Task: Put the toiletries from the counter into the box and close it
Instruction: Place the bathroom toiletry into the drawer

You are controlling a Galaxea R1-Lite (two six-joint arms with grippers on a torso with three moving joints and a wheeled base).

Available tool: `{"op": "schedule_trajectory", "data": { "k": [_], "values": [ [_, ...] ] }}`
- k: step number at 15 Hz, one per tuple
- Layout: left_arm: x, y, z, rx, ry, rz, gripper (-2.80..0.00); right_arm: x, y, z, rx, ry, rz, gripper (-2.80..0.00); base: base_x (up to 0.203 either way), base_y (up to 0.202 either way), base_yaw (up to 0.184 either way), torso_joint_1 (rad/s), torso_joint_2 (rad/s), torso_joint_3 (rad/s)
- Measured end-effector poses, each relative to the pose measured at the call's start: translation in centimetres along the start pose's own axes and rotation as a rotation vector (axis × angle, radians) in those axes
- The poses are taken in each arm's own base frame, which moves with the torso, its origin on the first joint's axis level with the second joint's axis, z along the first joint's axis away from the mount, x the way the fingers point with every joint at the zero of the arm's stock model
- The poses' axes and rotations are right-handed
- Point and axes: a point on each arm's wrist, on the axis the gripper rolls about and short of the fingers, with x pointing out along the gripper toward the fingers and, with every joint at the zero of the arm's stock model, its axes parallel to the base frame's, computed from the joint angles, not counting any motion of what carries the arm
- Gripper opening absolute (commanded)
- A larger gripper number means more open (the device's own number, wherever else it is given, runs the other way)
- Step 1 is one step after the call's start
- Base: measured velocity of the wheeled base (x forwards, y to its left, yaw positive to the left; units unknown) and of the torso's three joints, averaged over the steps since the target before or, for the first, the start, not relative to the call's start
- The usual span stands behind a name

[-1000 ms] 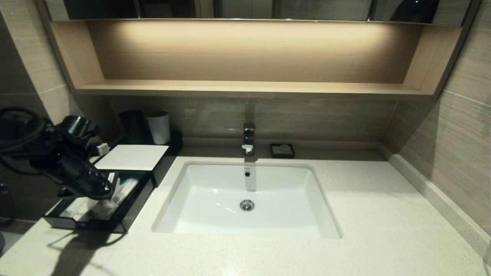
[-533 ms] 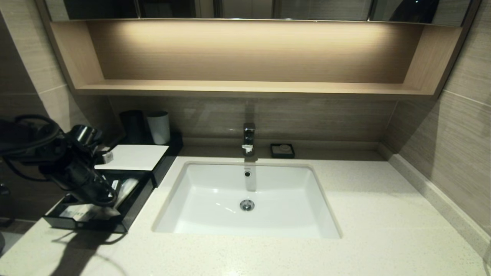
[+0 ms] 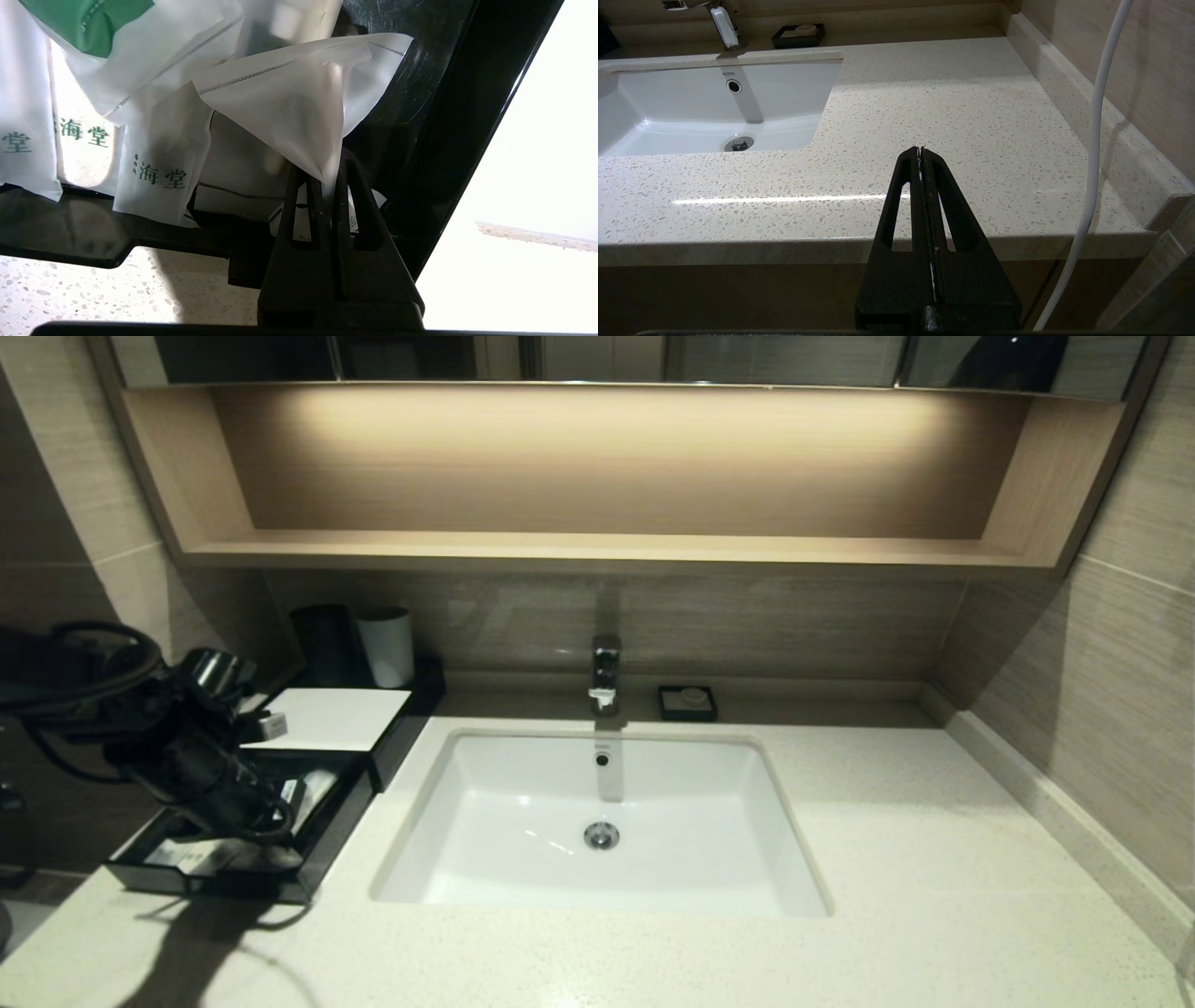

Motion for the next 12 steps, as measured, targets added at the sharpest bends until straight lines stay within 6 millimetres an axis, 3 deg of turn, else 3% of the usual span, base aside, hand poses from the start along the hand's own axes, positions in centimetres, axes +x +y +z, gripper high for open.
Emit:
{"op": "schedule_trajectory", "data": {
  "k": [12],
  "values": [
    [0.33, 0.09, -0.50, 0.052, 0.018, 0.004, -2.80, 0.00, 0.00, 0.00, 0.000, 0.000, 0.000, -2.80, 0.000, 0.000, 0.000, 0.000, 0.00, 0.000]
  ]
}}
